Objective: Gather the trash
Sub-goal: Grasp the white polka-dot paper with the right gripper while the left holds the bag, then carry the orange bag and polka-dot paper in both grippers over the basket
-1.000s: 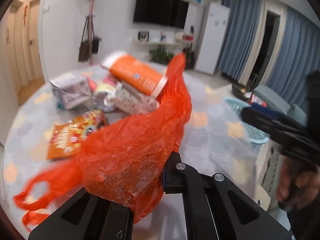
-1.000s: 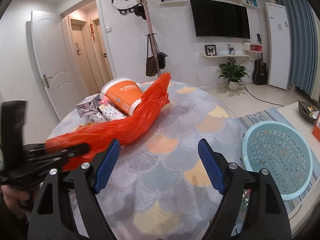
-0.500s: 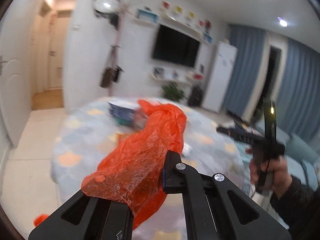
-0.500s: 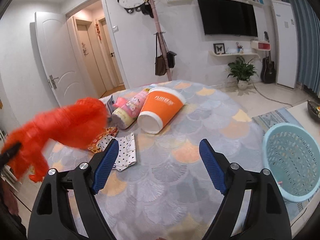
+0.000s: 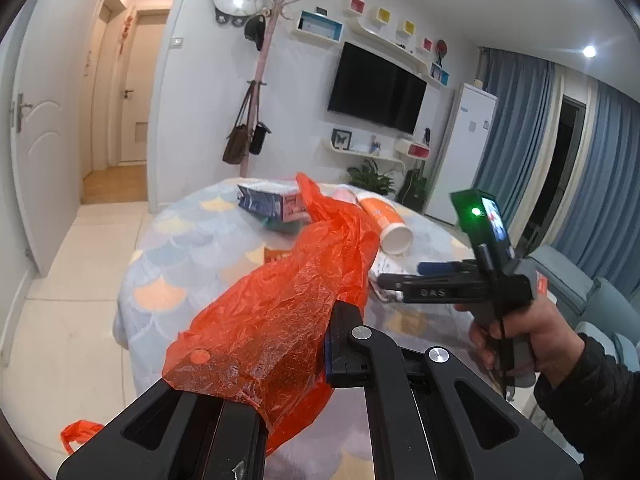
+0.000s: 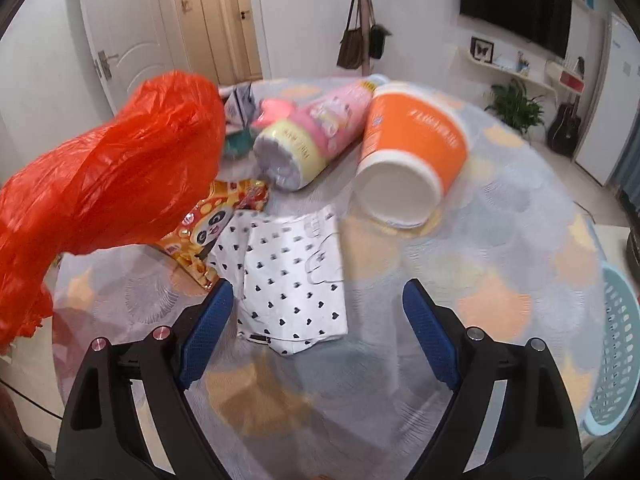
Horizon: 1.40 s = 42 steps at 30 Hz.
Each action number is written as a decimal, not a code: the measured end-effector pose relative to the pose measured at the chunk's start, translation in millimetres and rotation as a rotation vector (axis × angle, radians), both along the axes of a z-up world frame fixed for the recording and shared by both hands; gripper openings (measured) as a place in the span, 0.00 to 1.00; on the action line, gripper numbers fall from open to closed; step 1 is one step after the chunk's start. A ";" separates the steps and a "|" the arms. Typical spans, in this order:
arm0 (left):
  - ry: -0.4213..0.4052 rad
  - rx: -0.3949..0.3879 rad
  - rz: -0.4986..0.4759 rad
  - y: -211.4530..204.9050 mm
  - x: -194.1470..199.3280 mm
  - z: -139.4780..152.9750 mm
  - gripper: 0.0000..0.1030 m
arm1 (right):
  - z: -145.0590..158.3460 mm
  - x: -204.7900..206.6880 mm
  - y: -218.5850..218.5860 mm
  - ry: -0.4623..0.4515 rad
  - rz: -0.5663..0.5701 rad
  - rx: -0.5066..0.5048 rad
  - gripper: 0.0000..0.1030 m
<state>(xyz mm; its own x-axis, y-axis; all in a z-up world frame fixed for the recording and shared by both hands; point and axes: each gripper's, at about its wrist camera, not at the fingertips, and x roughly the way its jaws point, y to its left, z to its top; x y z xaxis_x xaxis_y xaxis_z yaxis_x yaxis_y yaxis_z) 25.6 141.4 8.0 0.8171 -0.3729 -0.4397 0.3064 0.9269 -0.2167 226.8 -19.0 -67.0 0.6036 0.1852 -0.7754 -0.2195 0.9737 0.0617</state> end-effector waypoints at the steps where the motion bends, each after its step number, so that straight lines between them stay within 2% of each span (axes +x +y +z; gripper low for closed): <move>1: 0.006 0.000 -0.001 -0.3 0.6 -2.0 0.01 | -4.6 1.1 4.6 0.007 0.013 -0.013 0.80; 2: 0.016 -0.004 -0.001 -0.6 1.0 -3.8 0.01 | -8.6 0.8 8.4 0.005 0.017 -0.032 0.80; 3: 0.024 -0.007 -0.002 -1.6 1.4 -5.5 0.01 | -9.1 0.3 10.7 0.003 0.015 -0.051 0.72; 4: 0.027 -0.006 -0.002 -1.4 0.0 -7.6 0.01 | -7.3 -1.6 11.8 -0.011 0.016 -0.054 0.51; 6: 0.034 -0.005 -0.001 -4.3 -1.4 -9.8 0.01 | -4.8 -3.1 7.6 -0.024 0.008 -0.031 0.40; 7: 0.035 -0.005 -0.003 -5.5 -2.5 -9.8 0.01 | -3.8 -4.4 5.4 -0.030 0.004 -0.018 0.30; 10: 0.031 0.009 -0.003 -9.0 -4.4 -10.4 0.01 | 2.4 -11.4 -2.9 -0.069 -0.013 0.024 0.18; 19: -0.029 0.051 -0.007 -20.7 -22.0 4.1 0.01 | 13.2 -36.8 -23.5 -0.105 -0.044 0.089 0.10; 33: -0.164 0.082 -0.055 -39.4 -58.3 38.8 0.01 | 54.6 -92.8 -56.6 -0.235 -0.058 0.190 0.10; 42: -0.243 0.086 -0.099 -55.6 -62.9 61.2 0.01 | 69.3 -109.5 -75.1 -0.287 -0.082 0.208 0.10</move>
